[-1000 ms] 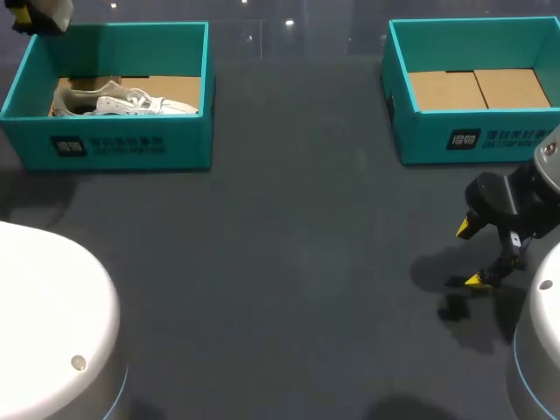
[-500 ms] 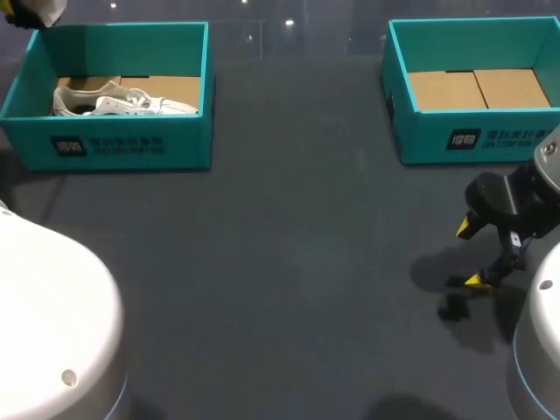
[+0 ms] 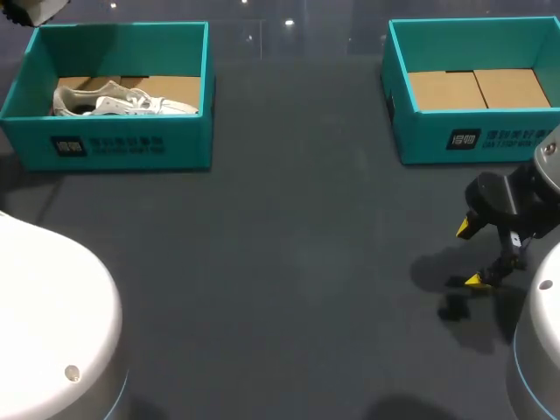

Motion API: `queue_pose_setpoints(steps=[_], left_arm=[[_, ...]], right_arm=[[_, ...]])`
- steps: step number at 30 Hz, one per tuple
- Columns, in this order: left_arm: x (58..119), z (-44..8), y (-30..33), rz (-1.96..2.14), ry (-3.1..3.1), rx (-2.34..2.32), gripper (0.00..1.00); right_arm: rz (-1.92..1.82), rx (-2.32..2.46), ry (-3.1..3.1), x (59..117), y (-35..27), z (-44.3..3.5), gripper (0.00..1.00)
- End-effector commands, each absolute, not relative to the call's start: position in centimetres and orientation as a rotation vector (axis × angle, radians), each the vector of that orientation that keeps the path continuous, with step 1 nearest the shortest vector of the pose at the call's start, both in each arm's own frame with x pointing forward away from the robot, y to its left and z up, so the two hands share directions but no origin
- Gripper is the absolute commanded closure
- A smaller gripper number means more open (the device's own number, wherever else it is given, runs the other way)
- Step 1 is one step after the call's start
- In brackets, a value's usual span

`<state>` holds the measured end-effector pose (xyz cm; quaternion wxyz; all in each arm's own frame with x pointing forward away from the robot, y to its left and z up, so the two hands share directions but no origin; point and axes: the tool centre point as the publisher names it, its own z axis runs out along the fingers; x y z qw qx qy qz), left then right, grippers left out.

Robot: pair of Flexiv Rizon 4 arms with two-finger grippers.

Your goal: Take the shoe out of the shoebox, open the shoe tongue, remove and reinsert the insole, then place the shoe into the shoebox

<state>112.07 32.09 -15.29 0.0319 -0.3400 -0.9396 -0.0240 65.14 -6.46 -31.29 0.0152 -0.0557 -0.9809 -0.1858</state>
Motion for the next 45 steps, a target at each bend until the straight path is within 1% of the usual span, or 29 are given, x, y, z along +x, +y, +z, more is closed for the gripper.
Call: queue_pose_setpoints(steps=[1, 3, 5, 6, 7, 9, 22, 26, 34, 45], left_arm=[[111.7, -15.4, 31.9, -0.14, -2.862, -1.32, 1.0], [112.2, -15.5, 32.0, -0.152, -2.749, -1.565, 1.0], [112.6, -15.5, 32.3, -0.218, -2.706, -1.651, 1.0], [112.7, -15.5, 32.5, -0.179, -2.629, -1.803, 1.0], [113.0, -15.5, 32.7, -0.203, -2.62, -1.813, 1.0], [113.2, -15.5, 33.1, -0.216, -2.489, -2.022, 1.0], [113.5, -15.7, 33.1, -0.278, -2.459, -2.039, 1.0], [114.9, -16.9, 32.5, -0.308, -2.302, -2.123, 1.0], [116.0, -19.9, 31.5, -0.367, -2.175, -2.181, 1.0], [116.2, -20.2, 31.5, -0.388, -2.165, -2.223, 1.0]], right_arm=[[-0.575, -0.174, -3.056, 64.9, -6.5, -31.3, 0.0], [-0.575, -0.174, -3.056, 64.9, -6.5, -31.3, 0.0], [-0.575, -0.174, -3.056, 64.9, -6.5, -31.3, 0.0], [-0.575, -0.174, -3.056, 64.9, -6.5, -31.3, 0.0], [-0.575, -0.174, -3.056, 64.9, -6.5, -31.3, 0.0], [-0.575, -0.174, -3.056, 64.9, -6.5, -31.3, 0.0], [-0.575, -0.174, -3.056, 64.9, -6.5, -31.3, 0.0], [-0.575, -0.174, -3.056, 64.9, -6.5, -31.3, 0.0], [-0.575, -0.174, -3.056, 64.9, -6.5, -31.3, 0.0], [-0.575, -0.174, -3.056, 64.9, -6.5, -31.3, 0.0]])
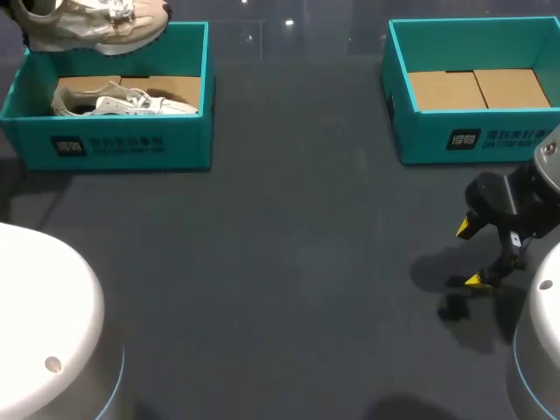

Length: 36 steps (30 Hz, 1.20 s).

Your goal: Take the shoe out of the shoebox, open the shoe tongue, remove and reinsert the insole, then place the shoe into the shoebox

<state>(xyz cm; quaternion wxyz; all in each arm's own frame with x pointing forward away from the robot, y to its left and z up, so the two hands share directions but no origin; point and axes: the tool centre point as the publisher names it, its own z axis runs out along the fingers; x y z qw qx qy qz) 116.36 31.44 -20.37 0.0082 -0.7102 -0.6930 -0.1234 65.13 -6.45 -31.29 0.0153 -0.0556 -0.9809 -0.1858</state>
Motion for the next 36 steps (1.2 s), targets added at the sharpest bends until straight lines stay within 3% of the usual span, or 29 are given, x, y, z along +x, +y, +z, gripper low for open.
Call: queue_pose_setpoints(steps=[1, 8, 36], left_arm=[[116.2, -20.2, 31.5, -0.388, -2.165, -2.223, 1.0], [117.9, -23.8, 30.1, -0.337, -2.097, -2.196, 1.0], [118.5, -29.3, 29.8, -0.356, -2.087, -2.147, 1.0]], right_arm=[[-0.575, -0.174, -3.056, 64.9, -6.5, -31.3, 0.0], [-0.575, -0.174, -3.056, 64.9, -6.5, -31.3, 0.0], [-0.575, -0.174, -3.056, 64.9, -6.5, -31.3, 0.0]])
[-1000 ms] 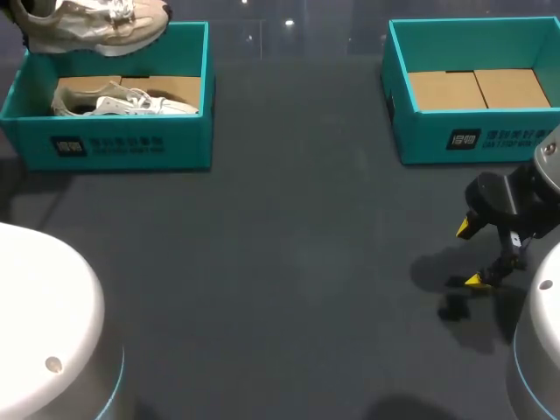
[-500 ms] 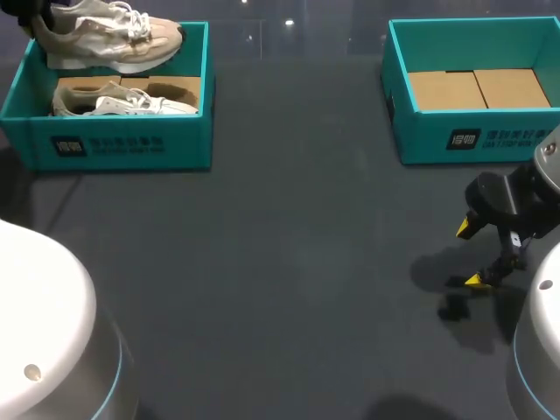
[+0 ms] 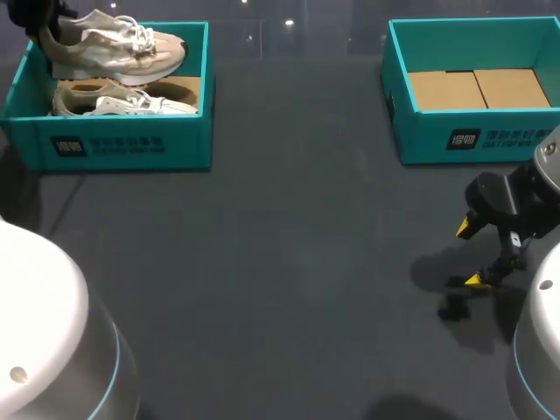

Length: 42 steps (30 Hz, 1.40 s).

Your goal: Take the shoe out of the shoebox, open the shoe tongue, remove and reinsert the insole, then place the shoe into the shoebox

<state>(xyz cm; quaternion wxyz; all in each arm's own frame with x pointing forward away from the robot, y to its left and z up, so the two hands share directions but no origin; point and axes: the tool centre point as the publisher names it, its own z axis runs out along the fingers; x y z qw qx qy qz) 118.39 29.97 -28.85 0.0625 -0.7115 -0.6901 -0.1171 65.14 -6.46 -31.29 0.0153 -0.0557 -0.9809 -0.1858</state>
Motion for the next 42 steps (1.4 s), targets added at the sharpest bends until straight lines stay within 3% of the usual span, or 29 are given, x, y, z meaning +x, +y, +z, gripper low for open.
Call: queue_pose_setpoints(steps=[1, 42], left_arm=[[118.5, -29.5, 29.8, -0.364, -2.094, -2.131, 1.0], [119.6, -35.3, 28.0, -0.307, -2.093, -2.021, 1.0]], right_arm=[[-0.575, -0.174, -3.056, 64.9, -6.5, -31.3, 0.0], [-0.575, -0.174, -3.056, 64.9, -6.5, -31.3, 0.0]])
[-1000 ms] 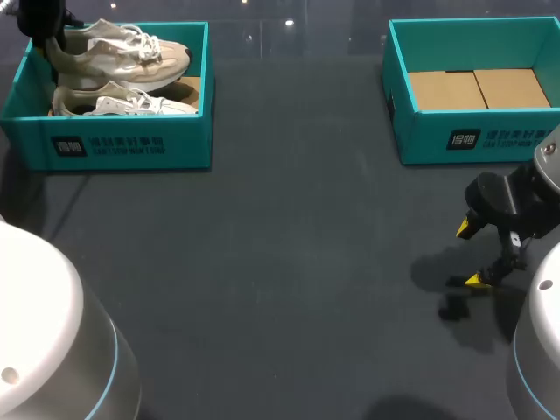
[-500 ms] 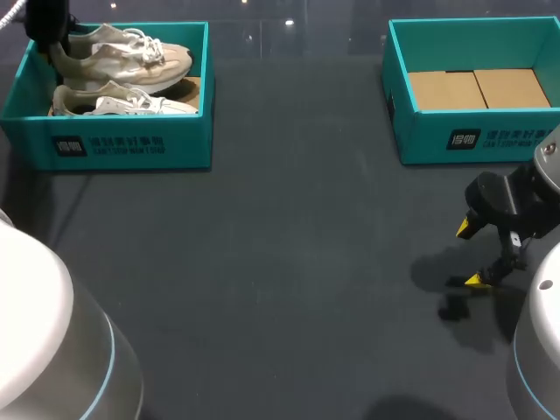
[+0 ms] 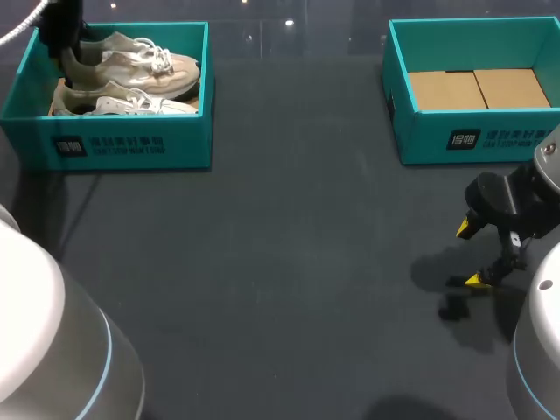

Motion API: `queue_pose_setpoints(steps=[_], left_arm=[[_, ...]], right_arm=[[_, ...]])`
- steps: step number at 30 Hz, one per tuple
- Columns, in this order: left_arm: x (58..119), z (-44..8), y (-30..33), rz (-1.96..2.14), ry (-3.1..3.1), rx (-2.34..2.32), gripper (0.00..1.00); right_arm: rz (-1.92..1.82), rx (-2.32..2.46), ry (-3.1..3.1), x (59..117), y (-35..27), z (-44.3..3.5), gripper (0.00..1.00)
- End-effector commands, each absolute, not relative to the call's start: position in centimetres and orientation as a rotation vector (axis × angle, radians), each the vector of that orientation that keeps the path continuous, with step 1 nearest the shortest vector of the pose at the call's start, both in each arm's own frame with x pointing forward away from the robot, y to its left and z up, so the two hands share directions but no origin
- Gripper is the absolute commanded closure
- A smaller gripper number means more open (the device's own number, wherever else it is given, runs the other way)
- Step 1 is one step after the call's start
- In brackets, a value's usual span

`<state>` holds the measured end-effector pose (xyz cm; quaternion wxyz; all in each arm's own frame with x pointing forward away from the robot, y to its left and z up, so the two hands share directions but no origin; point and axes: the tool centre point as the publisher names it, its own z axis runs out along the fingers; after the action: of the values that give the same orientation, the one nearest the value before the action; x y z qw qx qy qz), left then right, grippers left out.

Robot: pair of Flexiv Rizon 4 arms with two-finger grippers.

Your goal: Take the shoe out of the shoebox, open the shoe tongue, remove and reinsert the insole, then place the shoe into the shoebox

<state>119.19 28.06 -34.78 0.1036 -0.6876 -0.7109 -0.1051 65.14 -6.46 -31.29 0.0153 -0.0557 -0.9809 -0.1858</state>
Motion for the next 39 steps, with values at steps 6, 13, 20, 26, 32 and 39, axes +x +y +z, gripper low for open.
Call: queue_pose_setpoints(steps=[6, 13, 20, 26, 32, 39], left_arm=[[119.9, -36.4, 28.2, -0.28, -2.074, -2.015, 1.0], [119.8, -37.2, 28.4, -0.263, -2.075, -2.008, 0.85], [119.8, -37.2, 28.3, -0.258, -2.098, -2.031, 0.61], [119.8, -36.3, 28.0, -0.231, -2.126, -2.05, 0.58], [119.6, -33.6, 27.4, -0.229, -2.171, -2.103, 0.37], [118.8, -30.7, 26.9, -0.251, -2.208, -2.156, 0.0]], right_arm=[[-0.575, -0.174, -3.056, 64.9, -6.5, -31.3, 0.0], [-0.575, -0.174, -3.056, 64.9, -6.5, -31.3, 0.0], [-0.575, -0.174, -3.056, 64.9, -6.5, -31.3, 0.0], [-0.575, -0.174, -3.056, 64.9, -6.5, -31.3, 0.0], [-0.575, -0.174, -3.056, 64.9, -6.5, -31.3, 0.0], [-0.575, -0.174, -3.056, 64.9, -6.5, -31.3, 0.0]])
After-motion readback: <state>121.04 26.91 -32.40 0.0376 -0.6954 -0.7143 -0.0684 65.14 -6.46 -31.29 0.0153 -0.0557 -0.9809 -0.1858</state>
